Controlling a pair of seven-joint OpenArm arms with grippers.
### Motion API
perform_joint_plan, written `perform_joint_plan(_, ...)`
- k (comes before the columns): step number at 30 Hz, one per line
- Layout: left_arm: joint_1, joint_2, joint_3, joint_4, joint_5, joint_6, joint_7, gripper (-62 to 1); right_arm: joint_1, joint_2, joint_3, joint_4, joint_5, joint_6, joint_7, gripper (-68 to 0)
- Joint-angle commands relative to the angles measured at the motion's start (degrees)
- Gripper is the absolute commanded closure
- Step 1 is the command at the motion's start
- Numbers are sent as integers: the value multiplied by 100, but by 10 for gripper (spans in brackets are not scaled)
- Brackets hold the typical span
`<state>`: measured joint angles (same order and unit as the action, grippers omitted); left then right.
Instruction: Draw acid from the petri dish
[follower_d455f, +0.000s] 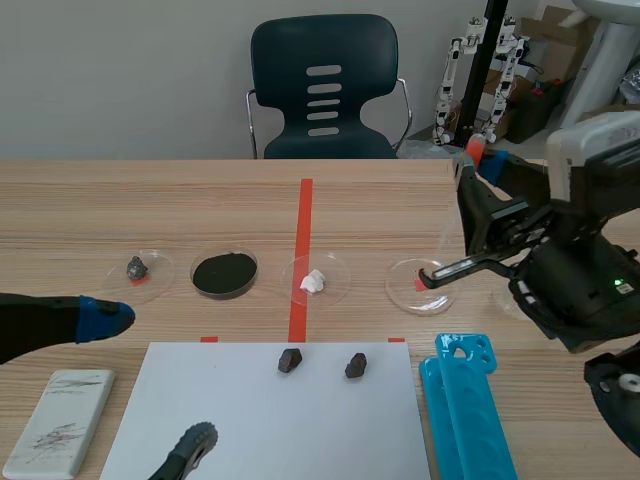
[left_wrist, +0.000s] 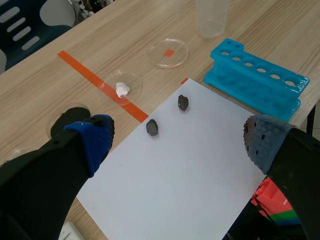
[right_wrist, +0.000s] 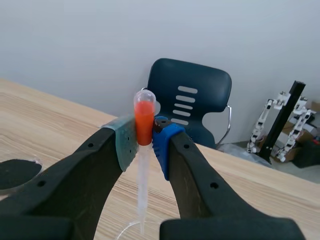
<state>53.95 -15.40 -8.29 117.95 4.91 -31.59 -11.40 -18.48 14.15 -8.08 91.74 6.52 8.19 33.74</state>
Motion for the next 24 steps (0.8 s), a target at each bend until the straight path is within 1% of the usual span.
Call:
perform_joint_plan(1, 15, 13, -9, 17, -79, 13, -79, -542, -332, 79, 87, 398, 39, -4, -28, -92)
perform_joint_plan(7, 15, 13, -9, 17, -79, 13, -79, -542, -1718, 76, 310, 1801, 39, -4, -173, -92)
perform_joint_plan(11, 15, 13, -9, 17, -79, 13, -79, -542, -2527, 76, 407, 2387, 39, -4, -166, -92)
perform_joint_plan(16, 15, 13, -9, 17, -79, 13, -79, -542, -3359, 76, 407, 2743, 37, -4, -72, -92)
perform_joint_plan(24, 15, 13, -9, 17, -79, 13, -79, -542, -4205, 76, 407, 2977, 37, -4, 450, -92)
